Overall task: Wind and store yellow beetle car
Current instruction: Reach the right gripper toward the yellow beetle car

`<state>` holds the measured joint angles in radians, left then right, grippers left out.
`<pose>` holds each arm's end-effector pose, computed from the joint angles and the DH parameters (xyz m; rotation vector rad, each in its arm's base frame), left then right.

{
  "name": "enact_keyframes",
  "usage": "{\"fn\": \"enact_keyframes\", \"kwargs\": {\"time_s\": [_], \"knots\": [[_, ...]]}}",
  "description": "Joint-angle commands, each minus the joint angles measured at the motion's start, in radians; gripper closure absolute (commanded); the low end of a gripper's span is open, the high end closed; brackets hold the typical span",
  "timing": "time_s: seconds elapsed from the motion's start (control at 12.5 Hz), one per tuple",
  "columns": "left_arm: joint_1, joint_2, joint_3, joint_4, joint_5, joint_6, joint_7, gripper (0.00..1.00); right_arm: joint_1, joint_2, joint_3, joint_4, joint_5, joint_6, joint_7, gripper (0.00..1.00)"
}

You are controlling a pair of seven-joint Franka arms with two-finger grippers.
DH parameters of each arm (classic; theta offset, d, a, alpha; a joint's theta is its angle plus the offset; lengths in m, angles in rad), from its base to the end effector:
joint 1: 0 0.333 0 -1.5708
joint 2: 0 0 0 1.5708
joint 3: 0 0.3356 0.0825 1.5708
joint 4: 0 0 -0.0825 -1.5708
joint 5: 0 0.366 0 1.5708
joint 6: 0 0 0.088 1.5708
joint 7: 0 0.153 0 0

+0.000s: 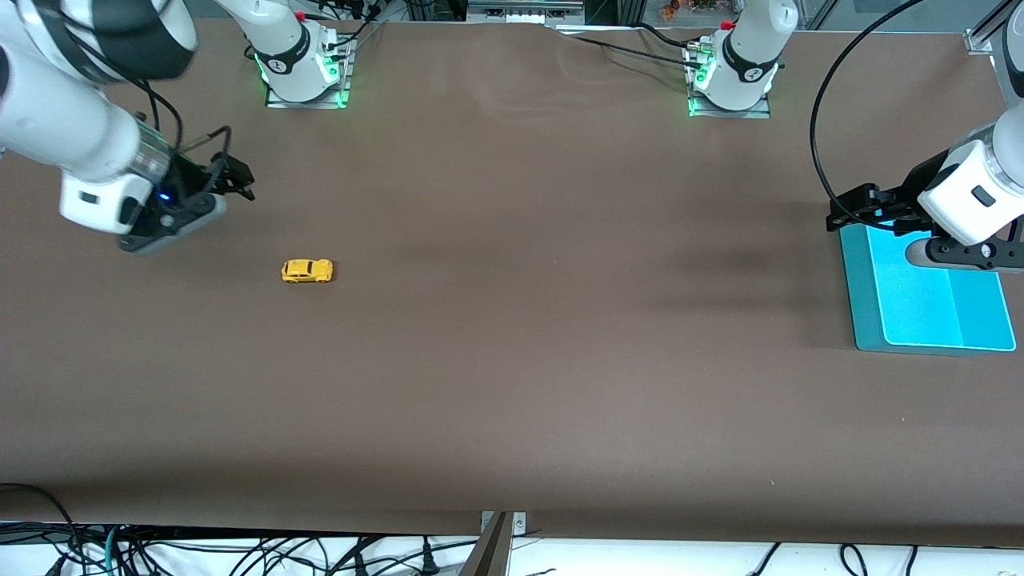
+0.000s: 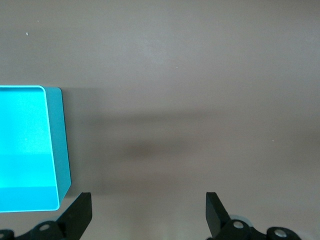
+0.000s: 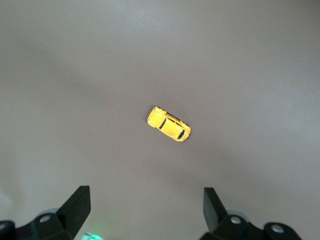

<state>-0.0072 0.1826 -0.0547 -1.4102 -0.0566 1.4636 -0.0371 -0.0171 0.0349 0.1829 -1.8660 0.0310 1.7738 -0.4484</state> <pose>0.5758 -0.0421 0.5599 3.0745 -0.0414 -0.2033 0.5271 0.0915 0.4624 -2.9418 -0.9202 0.1855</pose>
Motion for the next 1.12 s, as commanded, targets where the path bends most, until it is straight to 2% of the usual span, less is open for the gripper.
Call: {"fn": "enact_keyframes", "kwargs": {"time_s": [0.0,0.32,0.64,0.8,1.04], "knots": [[-0.002,0.017,-0.001,0.033,-0.016,-0.011,-0.012,0.00,-0.012,-0.021,0.001,-0.143,0.015,0.137,-0.177,0.00],[-0.003,0.017,-0.002,0.033,-0.017,-0.011,-0.004,0.00,-0.017,0.023,0.001,-0.301,0.009,0.394,-0.561,0.00],[-0.003,0.017,-0.004,0.033,-0.017,-0.011,-0.001,0.00,-0.017,0.153,0.003,-0.314,0.006,0.605,-0.913,0.00],[-0.003,0.017,-0.004,0.033,-0.017,-0.009,0.003,0.00,-0.015,0.198,0.003,-0.318,0.006,0.663,-0.989,0.00],[-0.005,0.017,-0.005,0.033,-0.016,-0.011,0.005,0.00,-0.017,0.207,0.003,-0.406,0.006,0.792,-1.049,0.03]]}}
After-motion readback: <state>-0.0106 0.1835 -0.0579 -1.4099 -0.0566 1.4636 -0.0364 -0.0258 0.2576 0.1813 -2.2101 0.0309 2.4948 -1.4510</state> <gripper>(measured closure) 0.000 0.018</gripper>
